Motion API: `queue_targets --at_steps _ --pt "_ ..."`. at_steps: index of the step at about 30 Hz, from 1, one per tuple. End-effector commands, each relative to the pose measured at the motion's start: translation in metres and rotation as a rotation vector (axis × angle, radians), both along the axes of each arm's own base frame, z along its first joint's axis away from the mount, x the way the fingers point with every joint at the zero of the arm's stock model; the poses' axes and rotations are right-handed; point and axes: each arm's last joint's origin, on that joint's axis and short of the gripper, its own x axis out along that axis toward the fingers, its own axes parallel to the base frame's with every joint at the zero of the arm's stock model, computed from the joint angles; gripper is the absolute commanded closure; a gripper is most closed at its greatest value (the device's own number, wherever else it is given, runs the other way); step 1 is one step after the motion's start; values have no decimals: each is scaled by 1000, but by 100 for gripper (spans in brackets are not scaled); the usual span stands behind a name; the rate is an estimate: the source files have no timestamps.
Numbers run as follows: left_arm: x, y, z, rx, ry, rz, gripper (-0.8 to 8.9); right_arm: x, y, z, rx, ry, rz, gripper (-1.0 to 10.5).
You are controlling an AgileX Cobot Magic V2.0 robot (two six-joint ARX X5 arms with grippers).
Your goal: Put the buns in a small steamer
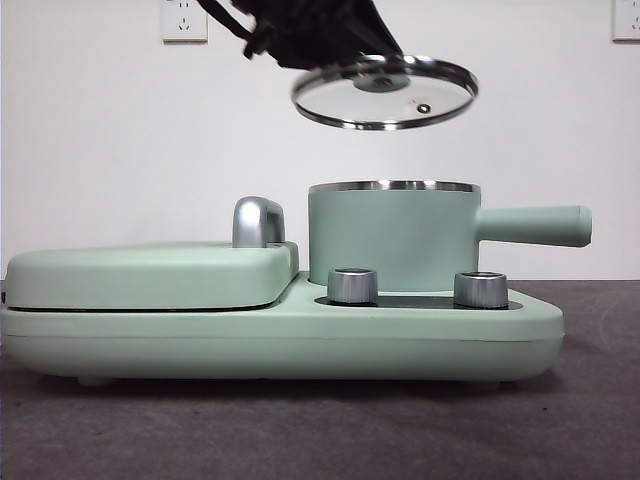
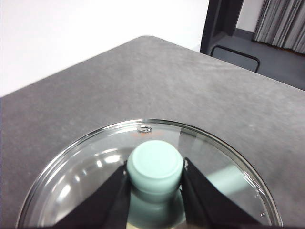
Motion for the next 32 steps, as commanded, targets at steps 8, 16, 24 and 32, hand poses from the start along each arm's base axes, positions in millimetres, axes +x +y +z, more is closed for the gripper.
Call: queue_targets --at_steps 8,16,24,32 --pt "20 -22 -25 -5 -45 18 803 -1 0 1 9 9 0 540" --pt "24 -25 -35 30 -51 51 802 -1 0 0 21 17 -6 540" --pt "24 -26 -34 43 -83 61 802 -1 0 0 26 21 -9 540" --pt "23 -27 -34 24 -107 53 802 -1 0 0 27 21 -9 540"
